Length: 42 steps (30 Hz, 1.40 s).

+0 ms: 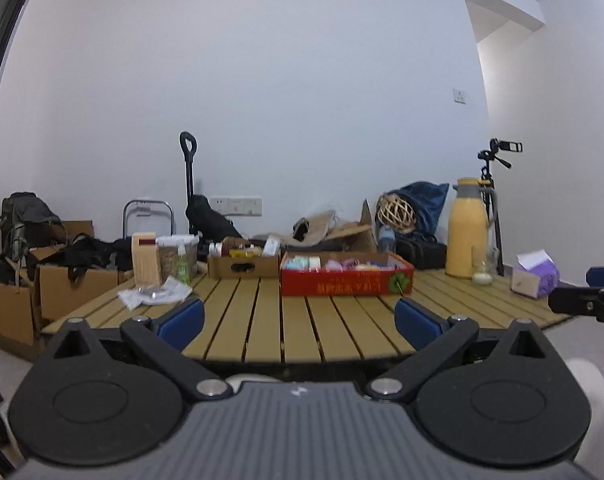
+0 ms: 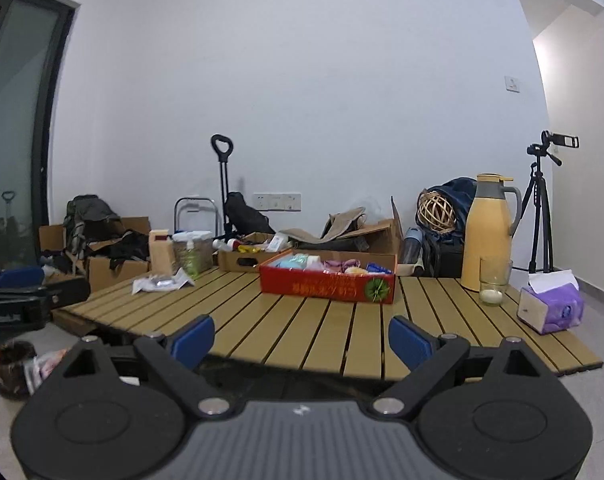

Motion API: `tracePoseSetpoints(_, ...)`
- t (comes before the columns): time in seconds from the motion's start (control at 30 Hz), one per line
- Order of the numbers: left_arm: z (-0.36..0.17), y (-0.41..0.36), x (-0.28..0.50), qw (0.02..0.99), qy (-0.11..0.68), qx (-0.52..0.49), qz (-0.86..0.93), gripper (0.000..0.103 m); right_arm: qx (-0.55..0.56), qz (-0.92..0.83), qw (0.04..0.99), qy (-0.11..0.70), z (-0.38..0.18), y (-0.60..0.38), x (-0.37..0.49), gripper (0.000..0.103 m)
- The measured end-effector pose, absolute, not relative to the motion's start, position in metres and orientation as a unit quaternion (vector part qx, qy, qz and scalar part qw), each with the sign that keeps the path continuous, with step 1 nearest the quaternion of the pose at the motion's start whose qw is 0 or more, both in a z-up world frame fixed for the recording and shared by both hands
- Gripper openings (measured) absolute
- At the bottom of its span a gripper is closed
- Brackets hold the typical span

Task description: Organize soft objects

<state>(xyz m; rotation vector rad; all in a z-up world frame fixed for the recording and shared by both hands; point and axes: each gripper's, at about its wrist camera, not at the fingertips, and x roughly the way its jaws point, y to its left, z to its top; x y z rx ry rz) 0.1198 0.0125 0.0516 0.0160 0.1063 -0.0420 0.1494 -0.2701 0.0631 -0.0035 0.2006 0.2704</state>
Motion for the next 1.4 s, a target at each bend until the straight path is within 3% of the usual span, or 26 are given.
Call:
tracePoseSetpoints(0.17, 0.042, 0.009, 0.077, 0.998, 0.048, 0.009, -0.027, 0.103, 0.007, 0.112, 0.990, 0.084, 0.046, -0.267, 0.097, 0.095)
tracePoseSetpoints(0.3, 0.039, 0.003, 0.053, 0.999, 0.037, 0.012, -0.027, 0.103, 0.039, 0.114, 0.990, 0.069, 0.035, -0.266, 0.065, 0.103)
tracePoseSetpoints(0.6, 0.037, -0.002, 0.015, 0.999, 0.014, 0.015, -0.033, 0.103, -0.003, 0.137, 0.989, 0.060, 0.022, -0.242, 0.020, 0.103)
tracePoseSetpoints(1.4, 0.032, 0.000, 0.023, 0.999, 0.021, 0.011, -0.035, 0.103, 0.014, 0.123, 0.991, 0.060, 0.021, -0.245, 0.026, 0.103)
